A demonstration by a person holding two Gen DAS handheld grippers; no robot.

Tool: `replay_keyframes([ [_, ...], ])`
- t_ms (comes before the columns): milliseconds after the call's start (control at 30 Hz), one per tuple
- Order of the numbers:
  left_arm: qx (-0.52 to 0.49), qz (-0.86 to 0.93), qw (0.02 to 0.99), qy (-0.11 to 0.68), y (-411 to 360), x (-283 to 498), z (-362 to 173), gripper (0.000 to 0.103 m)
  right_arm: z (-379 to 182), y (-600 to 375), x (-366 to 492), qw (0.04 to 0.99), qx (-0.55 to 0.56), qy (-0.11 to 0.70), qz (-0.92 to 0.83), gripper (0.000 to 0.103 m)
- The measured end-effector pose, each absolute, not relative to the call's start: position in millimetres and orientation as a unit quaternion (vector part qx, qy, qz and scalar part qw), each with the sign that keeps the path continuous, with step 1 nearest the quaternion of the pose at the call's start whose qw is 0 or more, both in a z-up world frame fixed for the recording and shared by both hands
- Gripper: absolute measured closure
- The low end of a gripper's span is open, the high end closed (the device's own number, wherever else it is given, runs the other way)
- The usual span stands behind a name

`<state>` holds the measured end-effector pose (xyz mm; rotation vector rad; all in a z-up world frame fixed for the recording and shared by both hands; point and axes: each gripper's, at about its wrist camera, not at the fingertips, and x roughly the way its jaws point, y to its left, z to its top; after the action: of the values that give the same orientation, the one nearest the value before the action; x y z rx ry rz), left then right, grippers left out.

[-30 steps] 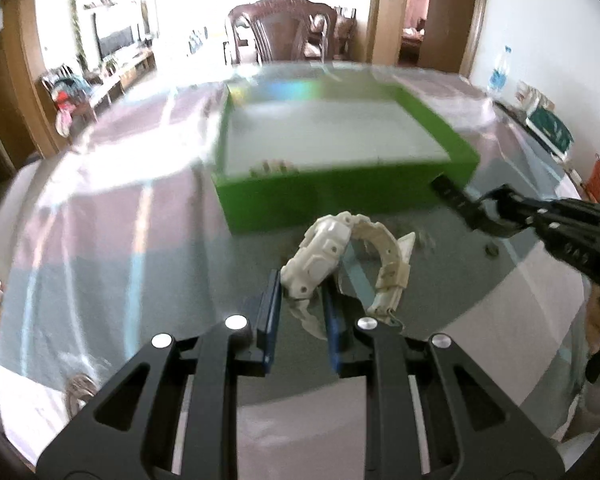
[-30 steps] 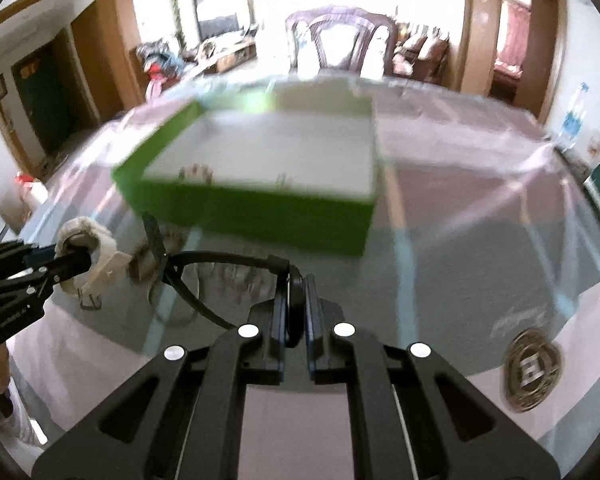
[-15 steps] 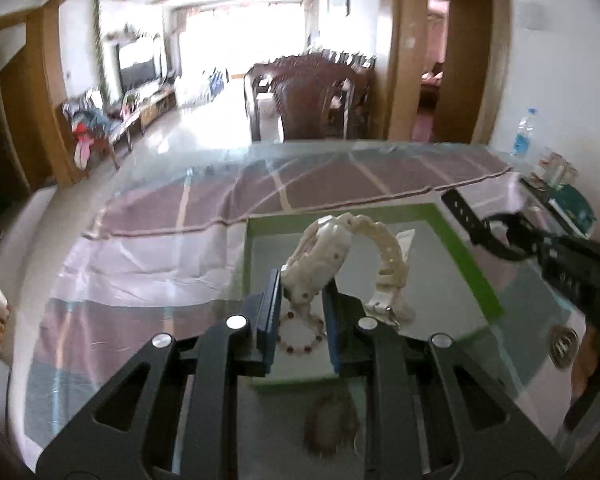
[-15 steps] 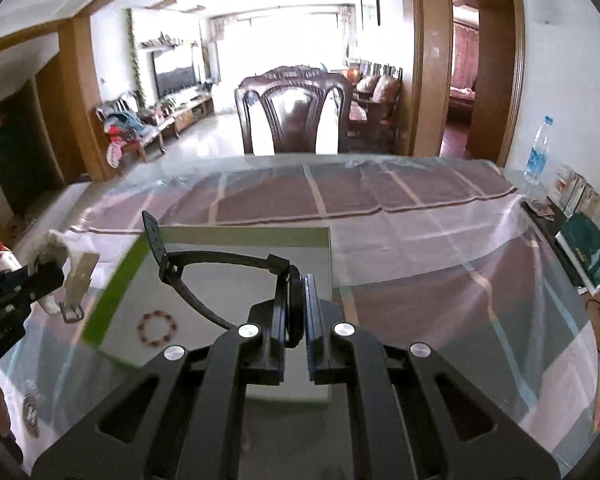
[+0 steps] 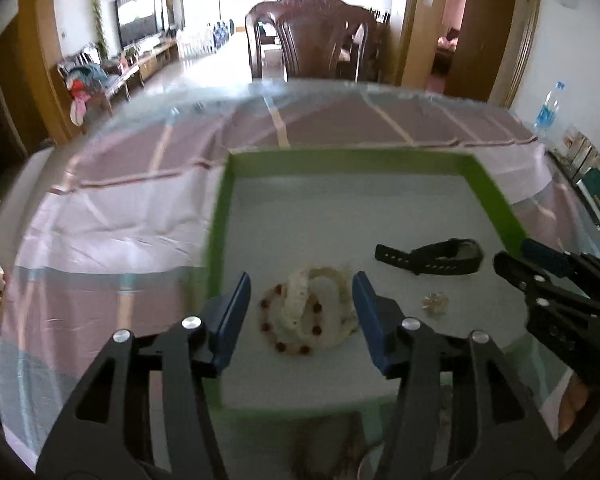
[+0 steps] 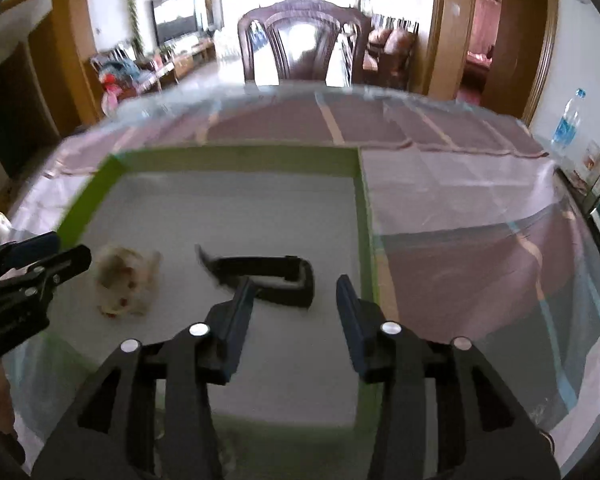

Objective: Organize jewelry

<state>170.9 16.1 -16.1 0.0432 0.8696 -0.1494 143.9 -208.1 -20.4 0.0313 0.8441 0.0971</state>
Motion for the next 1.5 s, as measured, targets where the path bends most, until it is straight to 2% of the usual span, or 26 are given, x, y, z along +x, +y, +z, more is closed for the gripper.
replay_keyframes([
  [133, 0.030, -0.070, 0.907, 0.415, 28, 128, 0, 0.038, -4, -213, 102, 0.908, 0.032, 0.408, 0.088, 0.060],
  [333, 0.086, -0.086, 0.895, 0.428, 21, 61, -31, 0.038, -45, -191, 68, 0.887, -0.018, 0.446, 0.117, 0.060],
  [533, 0.070, -0.105, 0.874, 0.470, 15, 46, -69, 0.037, -88, -178, 76, 0.869, -0.052, 0.481, 0.104, 0.059],
  [867, 0.056, -0.090, 0.869, 0.483, 21, 44, -81, 0.032, -87, -178, 38, 0.831, -0.093, 0.523, 0.162, 0.050],
  [1000, 0.055, -0.091, 0.869, 0.483, 19, 47, -82, 0.032, -64, -184, 36, 0.863, -0.074, 0.477, 0.148, 0.050],
  [1033, 0.055, -0.089, 0.869, 0.484, 19, 48, -83, 0.032, -59, -184, 40, 0.871, -0.070, 0.467, 0.137, 0.051],
  [1133, 0.055, -0.089, 0.869, 0.484, 17, 50, -83, 0.032, -54, -175, 53, 0.874, -0.058, 0.461, 0.143, 0.074],
  [1367, 0.048, -0.081, 0.870, 0.483, 23, 55, -83, 0.031, -70, -145, 75, 0.864, -0.069, 0.470, 0.166, 0.074],
  [1400, 0.046, -0.078, 0.870, 0.484, 24, 55, -84, 0.031, -75, -145, 75, 0.863, -0.070, 0.472, 0.164, 0.076],
  [1433, 0.043, -0.075, 0.870, 0.485, 26, 57, -84, 0.031, -79, -145, 72, 0.864, -0.070, 0.472, 0.162, 0.086],
  [1500, 0.038, -0.071, 0.869, 0.488, 27, 60, -86, 0.031, -78, -147, 72, 0.860, -0.061, 0.477, 0.171, 0.092],
])
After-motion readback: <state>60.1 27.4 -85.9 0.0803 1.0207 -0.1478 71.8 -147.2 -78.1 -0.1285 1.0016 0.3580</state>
